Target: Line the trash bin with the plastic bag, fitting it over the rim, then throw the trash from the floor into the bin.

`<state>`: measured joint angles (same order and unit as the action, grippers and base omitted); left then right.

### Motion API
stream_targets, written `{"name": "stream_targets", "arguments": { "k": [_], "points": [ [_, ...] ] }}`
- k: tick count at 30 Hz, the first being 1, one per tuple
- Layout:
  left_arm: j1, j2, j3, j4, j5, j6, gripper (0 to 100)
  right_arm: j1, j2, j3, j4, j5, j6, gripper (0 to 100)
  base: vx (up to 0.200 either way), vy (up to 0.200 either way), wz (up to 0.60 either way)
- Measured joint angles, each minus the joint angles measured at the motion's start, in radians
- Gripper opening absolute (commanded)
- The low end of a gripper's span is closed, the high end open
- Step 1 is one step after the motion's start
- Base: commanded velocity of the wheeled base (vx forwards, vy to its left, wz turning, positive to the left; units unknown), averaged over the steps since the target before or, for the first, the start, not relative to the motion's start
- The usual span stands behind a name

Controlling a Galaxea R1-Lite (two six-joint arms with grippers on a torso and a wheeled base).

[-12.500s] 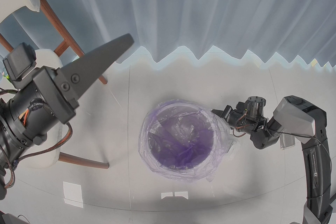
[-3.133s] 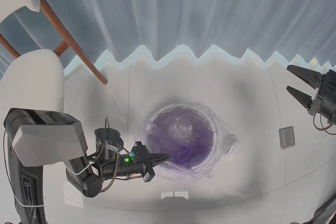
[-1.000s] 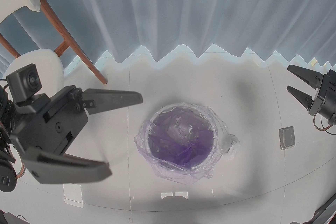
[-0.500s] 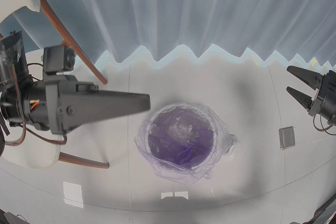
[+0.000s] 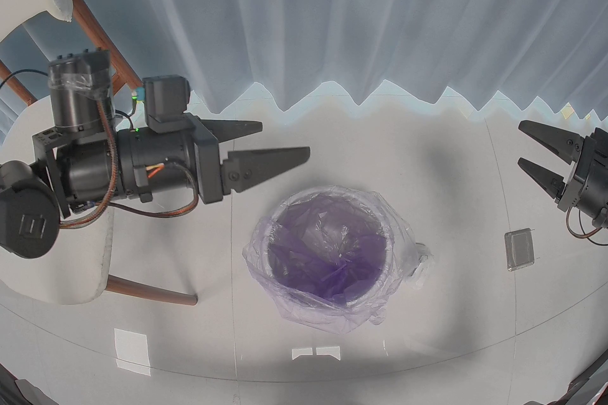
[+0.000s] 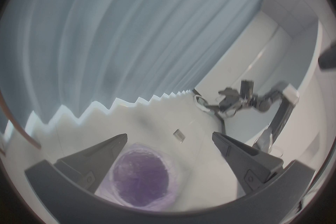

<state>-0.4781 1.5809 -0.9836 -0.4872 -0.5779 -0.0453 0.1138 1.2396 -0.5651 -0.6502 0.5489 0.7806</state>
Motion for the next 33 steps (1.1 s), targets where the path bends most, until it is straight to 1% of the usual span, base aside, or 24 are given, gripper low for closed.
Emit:
{"name": "stream_targets", "arguments": {
  "k": [2, 7, 12, 14, 16, 20, 23, 29, 33],
  "points": [
    [-0.009, 0.027, -0.004, 0.000, 0.008, 0.089, 100, 0.000, 0.000, 0.000, 0.000, 0.000, 0.000, 100, 0.000, 0.000, 0.00],
    [-0.029, 0.090, 0.007, -0.038, 0.018, 0.261, 100, 0.000, 0.000, 0.001, 0.000, 0.000, 0.000, 100, 0.000, 0.000, 0.00],
    [-0.028, 0.150, 0.015, -0.093, 0.010, 0.501, 100, 0.000, 0.000, 0.003, 0.000, 0.001, 0.000, 100, 0.000, 0.000, 0.00],
    [-0.029, 0.174, 0.027, -0.137, -0.003, 0.551, 100, 0.001, 0.000, 0.004, 0.000, 0.002, 0.000, 100, 0.000, 0.000, 0.00],
    [-0.037, 0.202, 0.041, -0.180, -0.019, 0.566, 100, 0.001, 0.001, 0.005, 0.000, 0.002, 0.000, 100, 0.000, 0.000, 0.00],
    [-0.048, 0.254, 0.064, -0.255, -0.034, 0.568, 100, 0.006, 0.002, 0.008, 0.000, 0.003, 0.000, 100, 0.000, 0.000, 0.00],
    [-0.051, 0.293, 0.088, -0.344, -0.037, 0.571, 100, 0.010, 0.002, 0.009, 0.000, 0.003, 0.000, 100, 0.000, 0.000, 0.00],
    [-0.053, 0.351, 0.199, -0.379, -0.039, 0.574, 100, 0.014, 0.003, 0.010, 0.000, 0.003, 0.000, 100, 0.000, 0.000, 0.00],
    [-0.044, 0.384, 0.244, -0.386, -0.043, 0.579, 100, 0.018, 0.003, 0.011, 0.000, 0.003, 0.000, 100, 0.000, 0.000, 0.00]
  ]
}}
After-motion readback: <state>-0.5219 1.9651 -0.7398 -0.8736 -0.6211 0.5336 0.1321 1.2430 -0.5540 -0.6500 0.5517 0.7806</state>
